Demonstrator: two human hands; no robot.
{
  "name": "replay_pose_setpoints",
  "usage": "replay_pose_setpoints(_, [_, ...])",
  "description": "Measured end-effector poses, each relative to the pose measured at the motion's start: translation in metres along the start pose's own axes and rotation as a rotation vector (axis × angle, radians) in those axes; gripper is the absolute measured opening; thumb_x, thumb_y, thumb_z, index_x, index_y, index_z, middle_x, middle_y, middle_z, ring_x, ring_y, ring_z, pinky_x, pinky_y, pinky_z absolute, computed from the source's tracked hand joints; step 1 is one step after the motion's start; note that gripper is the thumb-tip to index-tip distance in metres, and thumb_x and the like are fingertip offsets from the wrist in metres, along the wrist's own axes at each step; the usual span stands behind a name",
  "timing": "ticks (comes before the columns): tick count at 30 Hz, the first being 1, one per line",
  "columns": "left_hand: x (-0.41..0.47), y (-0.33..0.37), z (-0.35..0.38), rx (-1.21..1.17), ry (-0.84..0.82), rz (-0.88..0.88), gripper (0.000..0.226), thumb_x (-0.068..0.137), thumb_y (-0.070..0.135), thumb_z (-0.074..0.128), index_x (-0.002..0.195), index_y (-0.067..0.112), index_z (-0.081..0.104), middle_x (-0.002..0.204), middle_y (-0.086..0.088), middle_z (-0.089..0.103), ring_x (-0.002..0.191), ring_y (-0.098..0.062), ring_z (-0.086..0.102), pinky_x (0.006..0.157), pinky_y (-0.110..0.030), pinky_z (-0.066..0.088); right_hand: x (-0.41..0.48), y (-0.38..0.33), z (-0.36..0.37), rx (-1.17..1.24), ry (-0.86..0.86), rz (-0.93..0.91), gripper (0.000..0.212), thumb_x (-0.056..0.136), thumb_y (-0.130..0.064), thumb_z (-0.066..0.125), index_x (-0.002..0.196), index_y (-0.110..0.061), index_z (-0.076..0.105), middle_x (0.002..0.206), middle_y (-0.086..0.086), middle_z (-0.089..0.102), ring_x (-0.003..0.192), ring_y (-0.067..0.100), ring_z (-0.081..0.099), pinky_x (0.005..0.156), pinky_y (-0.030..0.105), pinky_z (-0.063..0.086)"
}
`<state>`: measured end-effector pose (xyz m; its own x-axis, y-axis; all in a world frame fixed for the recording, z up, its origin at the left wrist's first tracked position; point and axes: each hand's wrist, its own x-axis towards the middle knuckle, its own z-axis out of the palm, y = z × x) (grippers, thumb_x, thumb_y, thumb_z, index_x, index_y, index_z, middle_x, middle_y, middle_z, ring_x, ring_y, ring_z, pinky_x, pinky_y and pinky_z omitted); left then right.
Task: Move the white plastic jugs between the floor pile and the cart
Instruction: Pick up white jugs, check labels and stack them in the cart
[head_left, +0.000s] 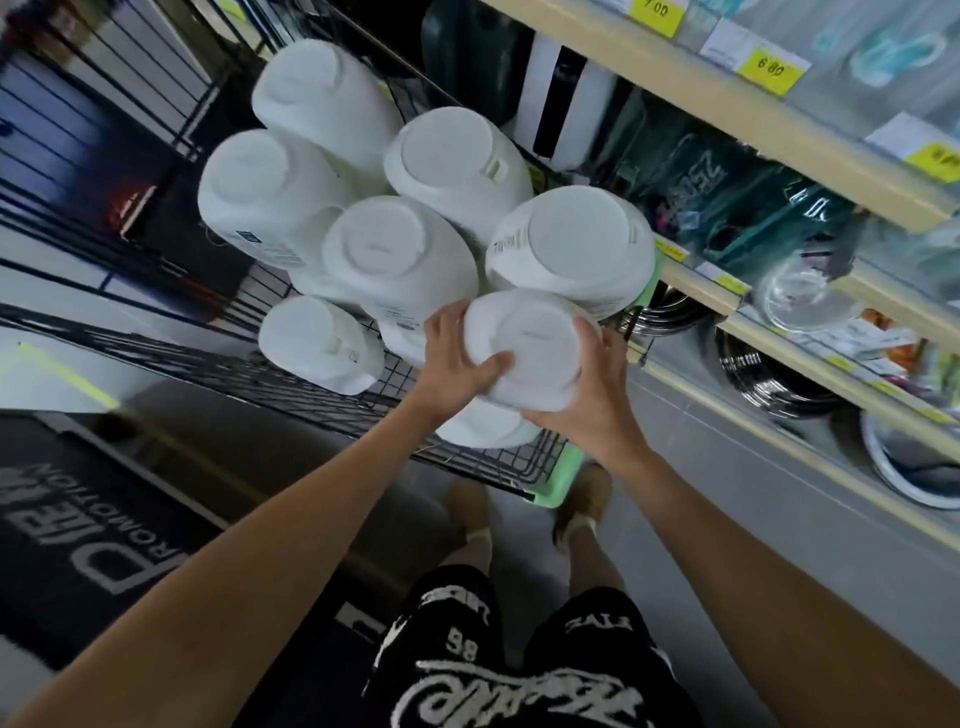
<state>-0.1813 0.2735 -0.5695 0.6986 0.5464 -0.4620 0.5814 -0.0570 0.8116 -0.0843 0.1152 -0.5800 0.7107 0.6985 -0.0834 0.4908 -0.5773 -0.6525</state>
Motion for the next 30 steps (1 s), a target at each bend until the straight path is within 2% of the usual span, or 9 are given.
replay_pose_setpoints(5, [-0.003,-0.001,0.000,-0.006,0.029,-0.019,0.104,0.056,0.065,0.057,0.144,0.020,0.026,0.140,-0.006,0.021,0.121,-0.011,0.026,0.102,-0.022,0.025,0.004,-0.003,-0.002,-0.036,-0.050,-0.004,0.122,0.046,-0.033,0.095,0.140,-0.030,0.016,0.136,0.012,0.025,0.127,0.032,0.028,0.095,0.053,0.045])
replay_pose_setpoints(8, [-0.005,-0.002,-0.006,-0.034,-0.011,-0.036,0.089,0.076,0.049,0.069,0.148,0.024,0.023,0.143,-0.005,0.020,0.130,-0.017,0.030,0.107,-0.026,0.029,0.006,-0.004,-0.004,-0.022,-0.089,-0.009,0.121,0.048,-0.032,0.093,0.141,-0.031,0.015,0.138,0.014,0.024,0.129,0.030,0.025,0.099,0.055,0.042])
replay_pose_setpoints(10, [-0.007,-0.001,-0.009,-0.026,-0.006,-0.034,0.078,0.085,0.037,0.069,0.148,0.024,0.025,0.145,-0.004,0.021,0.131,-0.017,0.032,0.105,-0.024,0.030,0.004,-0.004,-0.005,-0.033,-0.131,0.009,0.121,0.053,-0.033,0.091,0.145,-0.028,0.012,0.144,0.014,0.019,0.134,0.029,0.019,0.106,0.055,0.036])
replay_pose_setpoints(14, [-0.014,0.007,-0.010,0.039,0.040,-0.010,0.066,0.087,0.037,0.066,0.144,0.026,0.034,0.147,-0.004,0.025,0.126,-0.014,0.035,0.100,-0.025,0.034,0.000,-0.007,-0.007,-0.020,-0.206,0.103,0.119,0.066,-0.034,0.086,0.153,-0.024,0.006,0.155,0.015,0.002,0.145,0.033,0.004,0.114,0.051,0.022])
replay_pose_setpoints(18, [-0.021,0.022,-0.011,0.142,0.068,0.047,0.064,0.088,0.032,0.066,0.143,0.016,0.037,0.148,-0.007,0.028,0.134,-0.023,0.033,0.111,-0.035,0.032,-0.008,-0.009,-0.028,0.031,-0.170,0.068,0.103,0.075,-0.029,0.080,0.153,-0.021,0.013,0.155,0.013,0.011,0.144,0.029,0.013,0.109,0.050,0.032])
replay_pose_setpoints(20, [-0.025,0.037,-0.013,0.171,0.063,0.107,0.063,0.088,0.029,0.066,0.142,0.013,0.037,0.147,-0.007,0.030,0.134,-0.023,0.032,0.112,-0.037,0.031,-0.009,-0.010,-0.048,0.034,-0.120,0.093,0.094,0.081,-0.029,0.076,0.153,-0.017,0.017,0.155,0.012,0.017,0.142,0.024,0.018,0.113,0.041,0.027])
replay_pose_setpoints(22, [-0.025,0.059,-0.013,0.189,0.030,0.169,0.064,0.089,0.028,0.066,0.143,0.012,0.036,0.147,-0.007,0.029,0.135,-0.022,0.032,0.113,-0.037,0.030,-0.007,-0.014,-0.077,0.051,-0.068,0.153,0.084,0.086,-0.028,0.072,0.152,-0.014,0.022,0.152,0.010,0.026,0.141,0.021,0.023,0.114,0.034,0.022])
replay_pose_setpoints(26, [-0.026,0.126,-0.004,0.236,-0.065,0.304,0.067,0.091,0.027,0.064,0.146,0.010,0.030,0.149,-0.009,0.028,0.137,-0.023,0.031,0.113,-0.035,0.029,-0.010,-0.025,-0.152,0.071,0.078,0.181,0.067,0.090,-0.026,0.068,0.147,-0.014,0.035,0.145,0.007,0.043,0.138,0.022,0.033,0.107,0.029,0.026])
replay_pose_setpoints(30, [-0.044,0.213,0.022,0.167,-0.121,0.433,0.058,0.093,0.025,0.060,0.145,0.019,0.034,0.147,0.000,0.033,0.135,-0.016,0.035,0.107,-0.026,0.030,-0.027,-0.020,-0.240,0.073,0.137,0.204,0.066,0.091,-0.030,0.065,0.148,-0.018,0.033,0.141,0.004,0.049,0.132,0.018,0.043,0.105,0.026,0.032])
